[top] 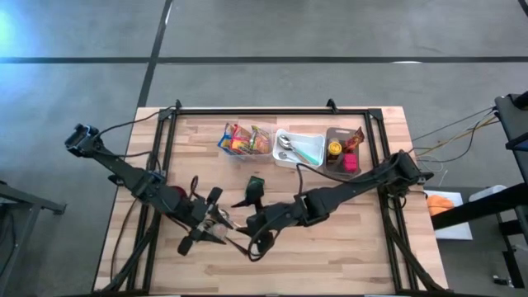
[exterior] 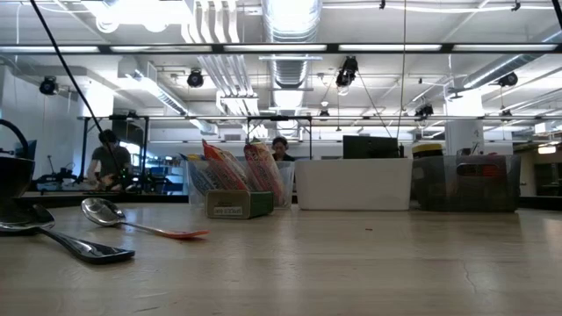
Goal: Pick & Place Food Item
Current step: Put the brown seasoning bottle into the black bin
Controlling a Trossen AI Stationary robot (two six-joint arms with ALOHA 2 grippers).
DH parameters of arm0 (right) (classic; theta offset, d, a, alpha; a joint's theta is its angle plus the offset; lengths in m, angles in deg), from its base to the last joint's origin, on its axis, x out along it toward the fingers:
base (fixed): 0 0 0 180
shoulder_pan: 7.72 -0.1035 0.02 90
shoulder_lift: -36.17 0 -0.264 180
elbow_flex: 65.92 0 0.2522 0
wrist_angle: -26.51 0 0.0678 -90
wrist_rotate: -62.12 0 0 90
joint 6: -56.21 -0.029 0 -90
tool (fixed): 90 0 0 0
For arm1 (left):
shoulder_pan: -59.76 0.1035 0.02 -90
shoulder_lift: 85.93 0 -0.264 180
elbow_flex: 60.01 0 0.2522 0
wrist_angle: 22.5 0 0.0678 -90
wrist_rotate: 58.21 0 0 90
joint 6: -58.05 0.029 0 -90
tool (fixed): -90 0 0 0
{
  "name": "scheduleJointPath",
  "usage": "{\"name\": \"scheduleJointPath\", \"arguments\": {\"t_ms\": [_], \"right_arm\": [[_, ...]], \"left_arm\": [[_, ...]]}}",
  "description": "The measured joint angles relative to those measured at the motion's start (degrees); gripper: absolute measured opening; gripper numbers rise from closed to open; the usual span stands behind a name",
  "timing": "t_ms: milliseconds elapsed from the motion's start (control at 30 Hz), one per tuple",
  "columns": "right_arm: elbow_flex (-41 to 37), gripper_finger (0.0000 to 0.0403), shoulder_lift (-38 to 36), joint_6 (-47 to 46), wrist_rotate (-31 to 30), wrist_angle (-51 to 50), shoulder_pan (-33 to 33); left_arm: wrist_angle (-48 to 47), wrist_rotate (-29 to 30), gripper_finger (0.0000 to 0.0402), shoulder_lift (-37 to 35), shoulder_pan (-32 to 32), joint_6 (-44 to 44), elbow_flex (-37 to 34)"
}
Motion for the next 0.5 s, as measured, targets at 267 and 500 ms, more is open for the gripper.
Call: {"name": "scheduleJointPath", "arguments": {"t_ms": [267, 500], "right_arm": [[5.53, 0.0329, 0.02, 9.34, -2.79, -10.07, -4.15], [6.87, 0.0329, 0.04, 17.3, -4.43, -10.12, -6.56]], "left_arm": [[-4.25, 0.24, 0.017, -0.02, -0.04, -3.77, -0.32], [-4.45, 0.4, 0.017, 0.34, 1.4, -3.97, -0.33]]}}
